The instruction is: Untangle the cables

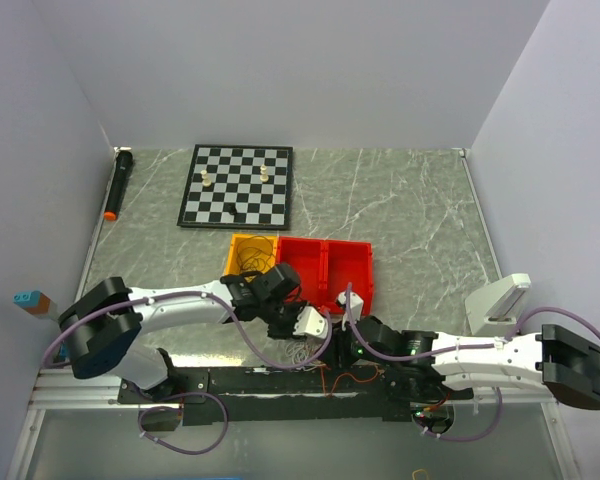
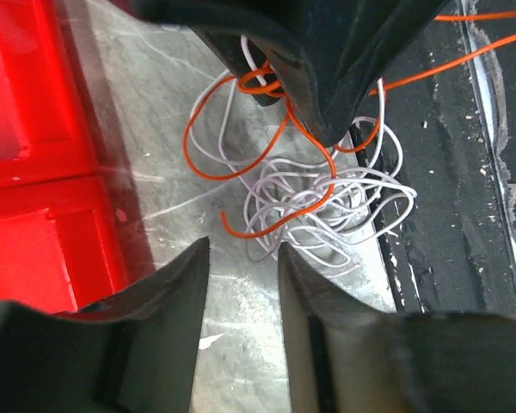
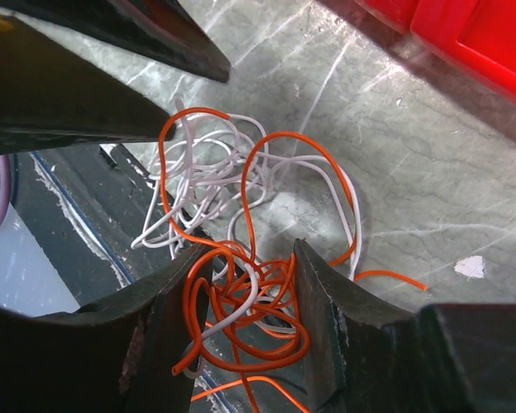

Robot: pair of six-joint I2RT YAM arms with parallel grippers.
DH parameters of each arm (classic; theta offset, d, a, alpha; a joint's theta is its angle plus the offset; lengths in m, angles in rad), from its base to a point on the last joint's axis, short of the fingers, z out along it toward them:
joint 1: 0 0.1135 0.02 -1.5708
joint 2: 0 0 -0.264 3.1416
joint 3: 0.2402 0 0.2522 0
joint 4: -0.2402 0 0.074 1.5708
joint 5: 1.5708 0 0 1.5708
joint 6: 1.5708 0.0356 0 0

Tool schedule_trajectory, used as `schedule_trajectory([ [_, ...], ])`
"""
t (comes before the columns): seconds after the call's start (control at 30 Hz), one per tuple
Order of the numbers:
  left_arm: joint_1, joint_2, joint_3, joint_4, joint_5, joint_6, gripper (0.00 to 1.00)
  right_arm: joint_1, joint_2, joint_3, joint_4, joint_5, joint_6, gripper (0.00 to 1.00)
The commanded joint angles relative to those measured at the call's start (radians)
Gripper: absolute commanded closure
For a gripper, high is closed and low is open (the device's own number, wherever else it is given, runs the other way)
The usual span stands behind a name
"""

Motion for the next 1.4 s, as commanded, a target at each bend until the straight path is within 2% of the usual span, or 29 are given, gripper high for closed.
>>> schedule_trajectory([
  [0.0,-0.010,0.028,0.032,0.038,0.013,0.034,0.65,0.008,-0.036,0.004,0.002,0.027,-0.017,0.51],
  [0.13,-0.010,0.022,0.041,0.039,-0.019,0.043,0.95,0.008,-0.039,0.004,-0.004,0.031,-0.017,0.51],
  [0.17,-0.010,0.016,0.039,0.032,-0.031,0.052,0.99,0.008,-0.039,0.004,-0.007,0.033,-0.017,0.51],
  [0.47,0.031,-0.174,0.044,-0.150,-0.179,0.054,0.99,0.009,-0.045,0.029,-0.056,0.033,-0.015,0.49],
  [0.73,0.092,-0.275,0.294,-0.541,-0.166,0.078,0.99,0.008,-0.078,0.065,-0.142,0.039,-0.001,0.47],
  [0.9,0.097,-0.358,0.418,-0.645,-0.168,0.092,0.99,0.008,-0.082,0.076,-0.176,0.036,0.019,0.48],
  [1.03,0.096,-0.401,0.550,-0.662,-0.153,0.060,0.99,0.008,-0.022,0.090,-0.184,0.024,0.034,0.53],
  [1.2,0.096,-0.426,0.729,-0.669,-0.134,0.028,0.99,0.009,0.105,0.139,-0.191,0.012,0.056,0.68],
  [1.37,0.096,-0.460,0.851,-0.551,-0.163,-0.014,0.99,0.011,0.188,0.170,-0.194,0.002,0.062,0.79],
])
